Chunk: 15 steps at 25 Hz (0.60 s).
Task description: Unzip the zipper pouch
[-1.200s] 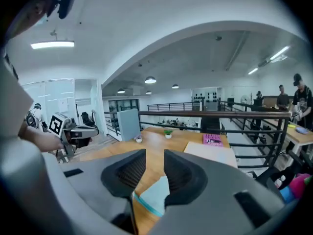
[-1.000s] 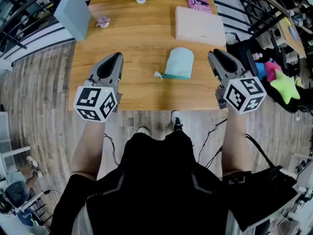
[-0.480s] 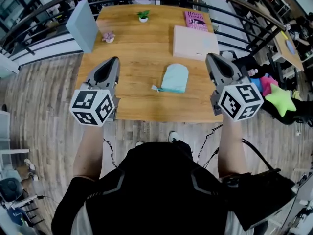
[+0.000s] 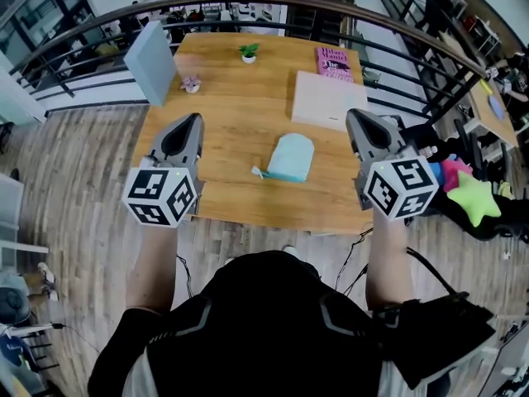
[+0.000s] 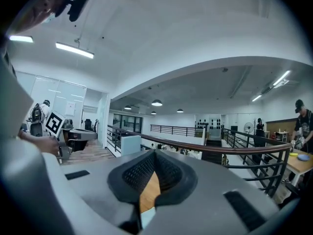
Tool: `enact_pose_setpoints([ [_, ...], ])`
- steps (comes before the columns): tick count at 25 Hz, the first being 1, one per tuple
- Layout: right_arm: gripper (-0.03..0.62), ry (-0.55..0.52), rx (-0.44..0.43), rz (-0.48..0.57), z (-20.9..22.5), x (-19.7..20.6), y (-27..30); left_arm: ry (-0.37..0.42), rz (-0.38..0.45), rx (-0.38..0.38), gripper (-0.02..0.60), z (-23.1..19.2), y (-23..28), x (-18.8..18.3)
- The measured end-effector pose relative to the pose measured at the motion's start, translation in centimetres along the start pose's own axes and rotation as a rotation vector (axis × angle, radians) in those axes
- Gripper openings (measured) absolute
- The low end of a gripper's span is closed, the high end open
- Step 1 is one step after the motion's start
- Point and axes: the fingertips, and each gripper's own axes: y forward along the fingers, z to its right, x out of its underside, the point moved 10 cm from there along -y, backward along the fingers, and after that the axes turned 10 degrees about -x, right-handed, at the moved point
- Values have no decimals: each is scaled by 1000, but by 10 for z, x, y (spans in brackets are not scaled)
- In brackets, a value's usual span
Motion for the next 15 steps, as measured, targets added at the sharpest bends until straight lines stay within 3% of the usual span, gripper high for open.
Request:
enact_pose_setpoints([
  [15, 8, -22, 8, -6, 5, 2, -1, 2, 2, -30, 29, 4, -8, 3],
])
